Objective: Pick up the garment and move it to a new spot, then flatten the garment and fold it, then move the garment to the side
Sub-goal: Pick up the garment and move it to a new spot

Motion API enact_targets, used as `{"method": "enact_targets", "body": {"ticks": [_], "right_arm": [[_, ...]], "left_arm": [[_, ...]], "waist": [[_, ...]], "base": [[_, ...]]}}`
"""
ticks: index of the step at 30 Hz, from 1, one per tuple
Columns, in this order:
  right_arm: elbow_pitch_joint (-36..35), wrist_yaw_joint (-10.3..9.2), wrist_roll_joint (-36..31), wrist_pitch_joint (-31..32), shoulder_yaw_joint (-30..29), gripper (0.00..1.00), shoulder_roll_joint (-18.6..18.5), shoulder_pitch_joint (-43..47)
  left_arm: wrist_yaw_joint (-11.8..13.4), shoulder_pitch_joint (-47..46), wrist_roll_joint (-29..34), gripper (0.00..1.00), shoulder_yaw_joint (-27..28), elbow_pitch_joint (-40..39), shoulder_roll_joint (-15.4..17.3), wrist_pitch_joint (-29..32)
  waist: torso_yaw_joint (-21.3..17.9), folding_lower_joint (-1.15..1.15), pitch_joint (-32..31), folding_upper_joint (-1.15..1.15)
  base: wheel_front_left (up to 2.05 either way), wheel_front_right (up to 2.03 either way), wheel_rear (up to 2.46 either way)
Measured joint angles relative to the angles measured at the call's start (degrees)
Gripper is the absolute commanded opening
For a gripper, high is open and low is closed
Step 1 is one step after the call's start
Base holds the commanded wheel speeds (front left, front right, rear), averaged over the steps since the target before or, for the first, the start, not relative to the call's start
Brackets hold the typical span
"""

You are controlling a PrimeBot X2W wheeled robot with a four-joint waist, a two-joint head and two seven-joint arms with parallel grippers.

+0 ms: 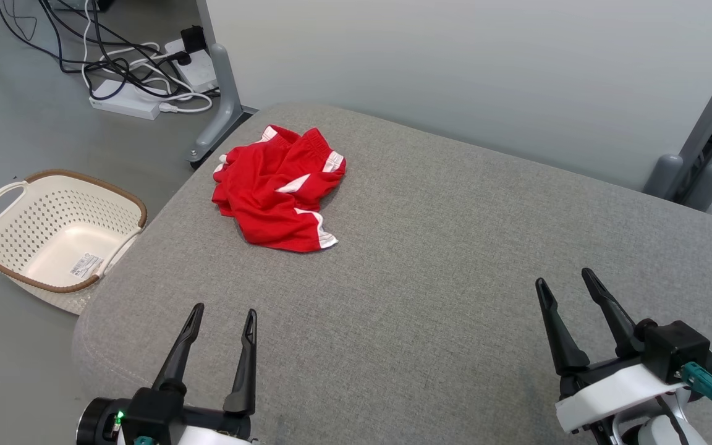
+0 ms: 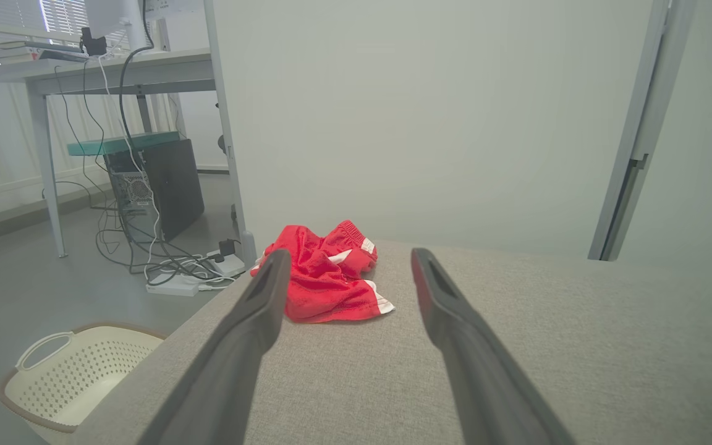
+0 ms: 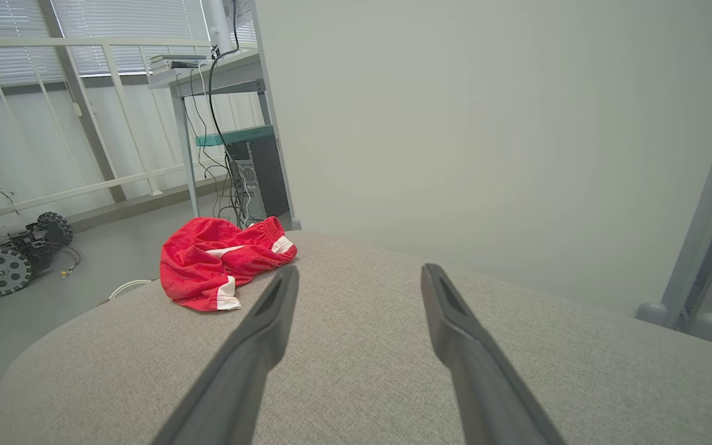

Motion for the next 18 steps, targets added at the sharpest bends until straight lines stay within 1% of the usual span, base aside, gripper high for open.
{"method": "enact_targets", "body": {"ticks": [2, 4, 7, 10, 11, 16, 18], "right_arm": [[0.1, 0.00, 0.1, 0.0, 0.0, 1.00, 0.0, 0.0], [0.1, 0.00, 0.2, 0.0, 0.2, 1.00, 0.0, 0.0], [-0.1, 0.00, 0.2, 0.0, 0.0, 1.00, -0.1, 0.0], [-0.9, 0.00, 0.1, 0.0, -0.4, 1.00, -0.5, 0.0], [-1.2, 0.00, -0.1, 0.0, -0.4, 1.00, -0.7, -0.1], [-3.4, 0.00, -0.8, 0.0, -0.1, 1.00, -3.4, -2.6], [-4.7, 0.00, -1.1, 0.0, 0.0, 1.00, -4.5, -3.7]], "left_arm": [[0.2, 0.0, -0.1, 1.00, 0.0, 0.0, 0.0, 0.0], [0.5, 0.0, -1.7, 1.00, 0.4, -0.2, 0.0, 0.0], [0.6, -0.1, -1.6, 1.00, 0.5, 0.0, 0.0, 0.0], [-0.1, -0.5, -1.6, 1.00, 0.5, 1.3, 0.0, 0.0], [-0.6, -0.6, -1.1, 1.00, 0.6, 2.0, 0.0, 0.0], [-0.6, -4.7, -0.6, 1.00, 3.8, 2.6, 0.0, 0.0], [-1.1, -7.0, -0.6, 1.00, 5.1, 3.9, 0.2, 0.0]], "waist": [[0.0, 0.00, 0.0, 0.00], [-0.1, 0.00, 0.1, 0.00], [-0.2, 0.00, 0.2, 0.00], [-0.4, 0.00, 0.9, 0.00], [-0.6, 0.00, 1.3, 0.00], [-2.2, 0.00, 4.8, 0.00], [-2.9, 0.00, 6.8, 0.00]], "base": [[0.00, 0.00, 0.00], [0.00, 0.00, 0.00], [0.00, 0.00, 0.00], [0.00, 0.00, 0.00], [0.00, 0.00, 0.00], [0.00, 0.00, 0.00], [0.00, 0.00, 0.00]]}}
